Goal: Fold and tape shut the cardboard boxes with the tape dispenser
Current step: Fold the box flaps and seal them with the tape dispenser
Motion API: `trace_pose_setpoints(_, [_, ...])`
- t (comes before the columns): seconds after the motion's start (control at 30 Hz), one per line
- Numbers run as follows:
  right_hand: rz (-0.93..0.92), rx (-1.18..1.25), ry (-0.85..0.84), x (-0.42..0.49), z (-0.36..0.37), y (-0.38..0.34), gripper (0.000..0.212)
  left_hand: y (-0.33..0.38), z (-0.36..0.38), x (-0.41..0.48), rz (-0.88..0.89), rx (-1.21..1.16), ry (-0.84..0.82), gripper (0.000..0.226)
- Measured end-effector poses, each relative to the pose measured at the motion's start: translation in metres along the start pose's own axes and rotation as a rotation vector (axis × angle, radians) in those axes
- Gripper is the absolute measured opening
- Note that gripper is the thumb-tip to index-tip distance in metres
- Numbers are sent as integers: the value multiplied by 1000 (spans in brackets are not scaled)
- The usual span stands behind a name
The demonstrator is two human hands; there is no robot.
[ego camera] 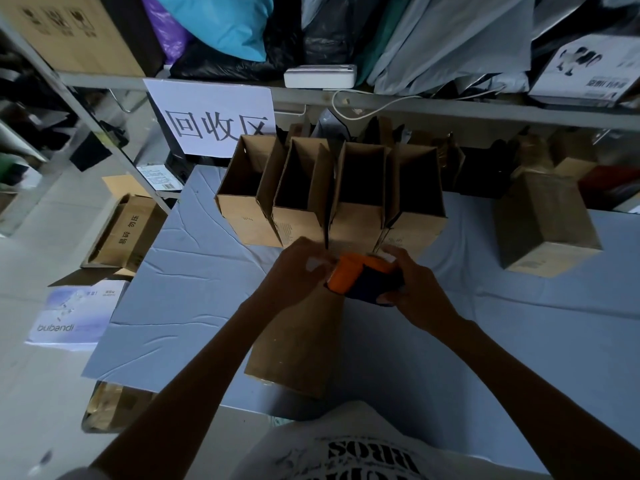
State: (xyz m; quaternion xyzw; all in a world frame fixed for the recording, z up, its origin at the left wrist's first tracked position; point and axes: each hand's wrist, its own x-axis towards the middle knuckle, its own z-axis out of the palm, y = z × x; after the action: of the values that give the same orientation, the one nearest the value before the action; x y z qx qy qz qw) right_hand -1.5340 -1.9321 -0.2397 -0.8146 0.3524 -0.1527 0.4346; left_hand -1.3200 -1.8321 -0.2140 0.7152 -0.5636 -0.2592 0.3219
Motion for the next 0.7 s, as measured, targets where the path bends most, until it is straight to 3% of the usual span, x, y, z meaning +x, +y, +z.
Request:
trace_pose_setpoints(0.07, [-22, -8, -23, 0, -3, 2, 63, -4, -4, 4, -56, -94, -121, 19])
trace_pose_setpoints(0.17, [-44, 22, -42, 0, -4, 0, 52, -6, -7, 6, -220, -421, -208, 17])
trace_pose_setpoints(0.27, [-16, -41, -72, 3, 0, -1, 67, -6, -6, 7, -307, -588, -209, 20])
trace_pose_setpoints(0.33, [-10, -93, -52, 7, 4, -1, 73, -5, -5, 9, -333, -605, -191, 17])
trace_pose_setpoints(0.47, [-46, -198, 31, 10, 6, -3, 58, -2, -5, 12, -389, -580, -168, 17])
trace_pose_setpoints(0.6, [-198, -401, 149, 9, 3, -4, 52, 0, -3, 13, -407, -532, -197, 7])
trace_pose_setpoints(0.7, [-212, -404, 129, 12, 0, -10, 59, 0, 1, 16, -460, -483, -140, 6])
